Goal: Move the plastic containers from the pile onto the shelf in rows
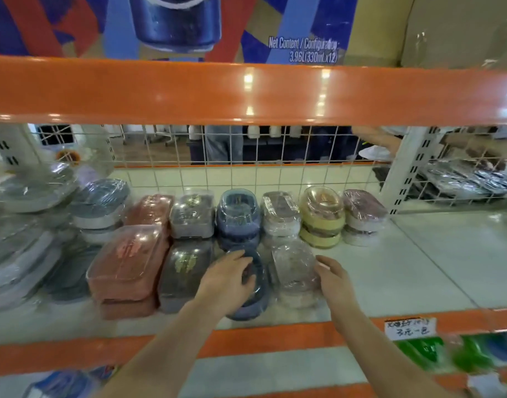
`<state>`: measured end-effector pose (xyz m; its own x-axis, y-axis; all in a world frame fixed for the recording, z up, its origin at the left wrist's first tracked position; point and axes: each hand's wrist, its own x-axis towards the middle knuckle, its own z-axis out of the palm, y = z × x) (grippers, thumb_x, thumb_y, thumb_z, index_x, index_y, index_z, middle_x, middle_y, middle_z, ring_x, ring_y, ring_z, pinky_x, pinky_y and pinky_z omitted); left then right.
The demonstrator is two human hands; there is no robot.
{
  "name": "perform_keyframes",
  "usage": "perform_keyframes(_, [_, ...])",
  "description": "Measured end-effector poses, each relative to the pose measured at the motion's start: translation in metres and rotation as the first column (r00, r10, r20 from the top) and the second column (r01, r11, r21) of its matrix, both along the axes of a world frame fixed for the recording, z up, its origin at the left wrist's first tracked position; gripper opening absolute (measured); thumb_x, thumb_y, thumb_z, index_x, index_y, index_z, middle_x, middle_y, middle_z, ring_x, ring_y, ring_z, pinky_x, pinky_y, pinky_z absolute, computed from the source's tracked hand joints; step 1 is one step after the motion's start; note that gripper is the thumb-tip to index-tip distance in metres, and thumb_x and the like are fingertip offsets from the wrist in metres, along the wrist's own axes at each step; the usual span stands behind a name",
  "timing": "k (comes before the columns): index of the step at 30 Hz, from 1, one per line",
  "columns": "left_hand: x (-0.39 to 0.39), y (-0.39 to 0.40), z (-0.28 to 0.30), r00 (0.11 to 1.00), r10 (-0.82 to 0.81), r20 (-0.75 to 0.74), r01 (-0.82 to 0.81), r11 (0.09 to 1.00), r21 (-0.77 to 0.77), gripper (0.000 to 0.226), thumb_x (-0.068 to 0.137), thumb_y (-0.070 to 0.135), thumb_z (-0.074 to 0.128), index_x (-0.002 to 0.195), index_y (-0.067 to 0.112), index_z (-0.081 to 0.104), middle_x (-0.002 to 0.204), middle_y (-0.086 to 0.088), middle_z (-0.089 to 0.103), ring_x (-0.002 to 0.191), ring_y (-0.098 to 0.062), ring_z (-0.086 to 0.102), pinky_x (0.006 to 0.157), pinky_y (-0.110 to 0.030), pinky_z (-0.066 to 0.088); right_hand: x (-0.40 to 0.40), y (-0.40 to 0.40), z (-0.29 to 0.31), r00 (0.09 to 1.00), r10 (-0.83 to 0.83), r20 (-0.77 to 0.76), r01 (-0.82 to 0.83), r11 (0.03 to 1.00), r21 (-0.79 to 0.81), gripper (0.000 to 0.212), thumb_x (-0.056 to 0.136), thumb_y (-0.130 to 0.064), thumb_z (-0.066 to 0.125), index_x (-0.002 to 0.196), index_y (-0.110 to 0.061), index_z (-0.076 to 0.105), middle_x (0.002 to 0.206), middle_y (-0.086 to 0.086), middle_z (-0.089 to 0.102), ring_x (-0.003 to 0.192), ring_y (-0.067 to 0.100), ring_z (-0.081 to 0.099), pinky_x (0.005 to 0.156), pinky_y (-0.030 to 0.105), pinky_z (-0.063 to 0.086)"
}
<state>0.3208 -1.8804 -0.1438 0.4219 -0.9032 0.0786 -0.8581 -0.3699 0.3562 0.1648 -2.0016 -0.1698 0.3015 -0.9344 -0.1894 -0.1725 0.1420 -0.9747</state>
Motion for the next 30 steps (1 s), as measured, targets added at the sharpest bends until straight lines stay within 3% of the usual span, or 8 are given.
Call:
perform_keyframes(8, [0.002, -0.015, 0.002, 0.997, 0.071, 0.031, -0.072, 0.997, 0.005, 0.039, 0.097, 0.036, 0.046, 0.132, 0.021, 0.053, 0.136, 0.002, 0.051, 0.125, -0.018, 0.047, 0.099, -0.03, 0.039, -0.007, 0.001, 0.0, 0.977, 0.167, -0.136, -0.184, 0.974, -0.129, 0.041, 0.086, -0.007, 0.062, 0.125, -0.014, 0.052, 0.105, -0.003, 0.059, 0.087, 0.005, 0.056, 0.073, 0.011, 0.044])
perform_keyframes(9, [0.002, -0.016, 0.003, 0.997, 0.074, 0.038, -0.074, 0.997, 0.003, 0.038, 0.096, 0.036, 0.046, 0.13, 0.021, 0.055, 0.132, 0.002, 0.053, 0.121, -0.018, 0.049, 0.097, -0.031, 0.041, -0.007, 0.001, -0.002, 0.97, 0.183, -0.158, -0.205, 0.969, -0.137, 0.048, 0.082, -0.012, 0.068, 0.126, -0.018, 0.051, 0.104, -0.006, 0.059, 0.09, 0.004, 0.057, 0.079, 0.012, 0.046])
perform_keyframes(11, [0.003, -0.017, 0.004, 0.996, 0.077, 0.049, -0.077, 0.997, 0.005, 0.035, 0.096, 0.037, 0.046, 0.127, 0.022, 0.057, 0.126, 0.003, 0.056, 0.116, -0.018, 0.052, 0.094, -0.031, 0.044, -0.006, 0.001, -0.004, 0.96, 0.183, -0.214, -0.224, 0.956, -0.188, 0.072, 0.062, -0.034, 0.077, 0.128, -0.024, 0.05, 0.112, -0.006, 0.061, 0.107, 0.014, 0.058, 0.099, 0.032, 0.045])
perform_keyframes(13, [0.003, -0.017, 0.004, 0.996, 0.073, 0.059, -0.074, 0.997, 0.013, 0.035, 0.096, 0.037, 0.045, 0.126, 0.023, 0.057, 0.123, 0.004, 0.056, 0.114, -0.018, 0.052, 0.093, -0.032, 0.045, -0.008, 0.0, -0.006, 0.949, 0.237, -0.208, -0.281, 0.934, -0.219, 0.078, 0.05, -0.042, 0.079, 0.122, -0.03, 0.05, 0.119, -0.006, 0.061, 0.115, 0.015, 0.057, 0.102, 0.042, 0.043])
perform_keyframes(18, [0.005, -0.018, 0.004, 0.995, 0.065, 0.073, -0.065, 0.998, 0.004, 0.034, 0.096, 0.038, 0.044, 0.125, 0.024, 0.057, 0.121, 0.006, 0.056, 0.114, -0.016, 0.052, 0.092, -0.03, 0.045, -0.013, -0.004, 0.002, 0.909, 0.355, -0.218, -0.409, 0.859, -0.307, 0.062, 0.069, -0.004, 0.082, 0.107, -0.039, 0.048, 0.102, -0.023, 0.056, 0.09, -0.021, 0.055, 0.077, -0.001, 0.039])
perform_keyframes(22, [0.005, -0.018, 0.003, 0.995, 0.064, 0.083, -0.062, 0.998, -0.019, 0.035, 0.097, 0.038, 0.044, 0.127, 0.025, 0.056, 0.12, 0.007, 0.055, 0.114, -0.015, 0.05, 0.09, -0.028, 0.044, -0.009, -0.009, 0.0, 0.885, 0.308, -0.348, -0.432, 0.823, -0.369, 0.066, 0.069, -0.02, 0.084, 0.116, -0.04, 0.042, 0.097, -0.022, 0.052, 0.087, -0.008, 0.054, 0.073, -0.001, 0.037])
perform_keyframes(26, [0.004, -0.023, 0.005, 0.991, 0.076, 0.114, -0.072, 0.997, -0.031, 0.029, 0.096, 0.038, 0.044, 0.113, 0.025, 0.063, 0.111, 0.006, 0.058, 0.106, -0.015, 0.053, 0.084, -0.027, 0.045, -0.003, -0.014, -0.007, 0.881, 0.279, -0.383, -0.411, 0.85, -0.328, 0.083, 0.065, -0.031, 0.085, 0.135, -0.037, 0.042, 0.114, -0.006, 0.052, 0.106, 0.007, 0.054, 0.088, 0.014, 0.038])
perform_keyframes(30, [0.005, -0.029, 0.009, 0.982, 0.094, 0.161, -0.092, 0.995, -0.023, 0.028, 0.095, 0.039, 0.045, 0.096, 0.021, 0.066, 0.099, 0.006, 0.059, 0.095, -0.015, 0.057, 0.076, -0.025, 0.04, 0.003, -0.021, -0.005, 0.864, 0.276, -0.422, -0.411, 0.87, -0.273, 0.085, 0.062, -0.03, 0.086, 0.135, -0.032, 0.043, 0.119, -0.003, 0.051, 0.112, 0.015, 0.054, 0.094, 0.025, 0.043])
